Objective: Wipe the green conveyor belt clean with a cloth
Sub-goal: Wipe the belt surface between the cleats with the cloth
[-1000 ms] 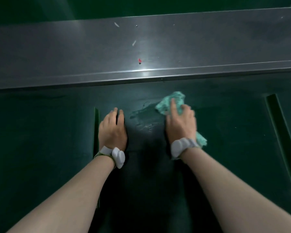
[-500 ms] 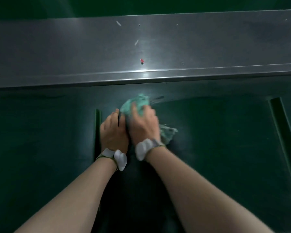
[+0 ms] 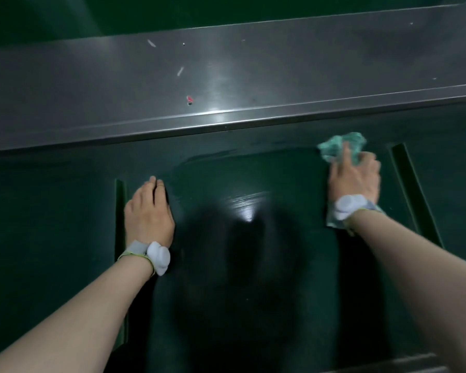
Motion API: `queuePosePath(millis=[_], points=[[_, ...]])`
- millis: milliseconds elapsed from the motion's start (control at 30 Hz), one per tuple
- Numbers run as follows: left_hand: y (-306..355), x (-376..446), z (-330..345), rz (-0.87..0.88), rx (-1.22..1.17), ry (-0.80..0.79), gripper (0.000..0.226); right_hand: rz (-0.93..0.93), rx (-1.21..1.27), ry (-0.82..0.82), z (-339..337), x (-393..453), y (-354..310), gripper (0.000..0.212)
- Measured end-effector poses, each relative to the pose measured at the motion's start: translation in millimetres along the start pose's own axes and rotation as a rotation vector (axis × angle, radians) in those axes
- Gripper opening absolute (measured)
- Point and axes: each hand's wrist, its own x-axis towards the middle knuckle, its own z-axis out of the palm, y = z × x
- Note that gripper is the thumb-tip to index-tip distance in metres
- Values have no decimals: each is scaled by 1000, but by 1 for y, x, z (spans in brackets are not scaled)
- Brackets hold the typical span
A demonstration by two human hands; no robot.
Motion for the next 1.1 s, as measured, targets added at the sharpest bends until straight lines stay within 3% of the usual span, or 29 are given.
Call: queuePosePath(millis=[100,200,433,567,733,867,1000,1100], points=[[4,-1,2,-29,8,3,48,116,-12,13,-6,9,50,57],[9,-1,1,-36,21,-9,50,178,63,59,2,-2,21,55],[21,1,-8,-46,28,-55,51,-254,184,-16,9,-77,-110,55],[45,-2,-13,-140,-41,8,54,-395,143,-82,4,-82,-102,59],[120,-4,-17,151,-118,99,54,-164,33,-46,2,-31,9,58],[167,-10,-25,161,-212,77,50,-22,-47,-50,-7,-9,80,60],[166,-29,-20,123,-240,50,44,84,61,-32,-6,-23,50,58],[147,-49,-7,228,-160,45,48,-17,120,-62,-5,-57,-1,57]])
